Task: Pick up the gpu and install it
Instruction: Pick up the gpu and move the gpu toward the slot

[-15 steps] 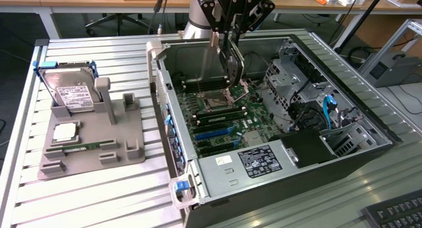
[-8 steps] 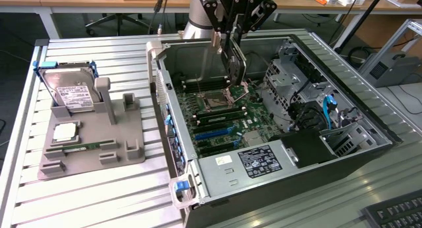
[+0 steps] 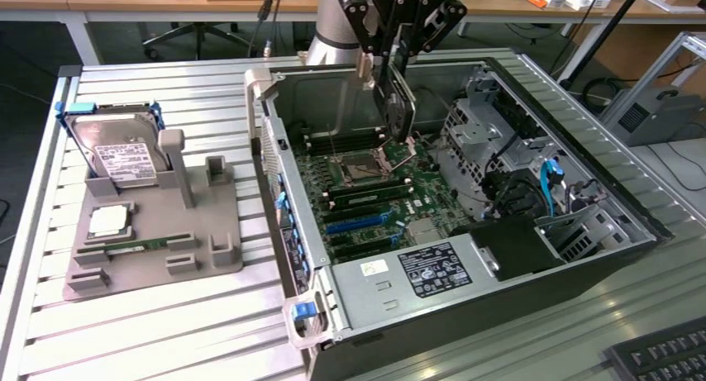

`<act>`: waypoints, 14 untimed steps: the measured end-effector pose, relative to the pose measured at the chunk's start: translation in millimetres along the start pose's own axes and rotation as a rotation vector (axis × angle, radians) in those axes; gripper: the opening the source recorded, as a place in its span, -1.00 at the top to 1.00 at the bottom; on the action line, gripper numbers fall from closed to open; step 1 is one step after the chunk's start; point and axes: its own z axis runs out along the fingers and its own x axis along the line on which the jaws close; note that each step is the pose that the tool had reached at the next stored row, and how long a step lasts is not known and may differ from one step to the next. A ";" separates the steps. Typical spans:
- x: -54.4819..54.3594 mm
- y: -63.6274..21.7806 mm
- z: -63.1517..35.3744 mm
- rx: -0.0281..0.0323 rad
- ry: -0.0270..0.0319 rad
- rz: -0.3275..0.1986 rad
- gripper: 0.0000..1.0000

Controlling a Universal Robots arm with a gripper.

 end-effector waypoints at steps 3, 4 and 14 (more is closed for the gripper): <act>-1.5 0.1 0.2 0.0000 0.0000 0.000 0.47; -1.9 0.2 0.2 0.0001 0.0000 0.000 0.47; -10.1 0.8 3.4 0.0029 -0.0002 0.000 0.47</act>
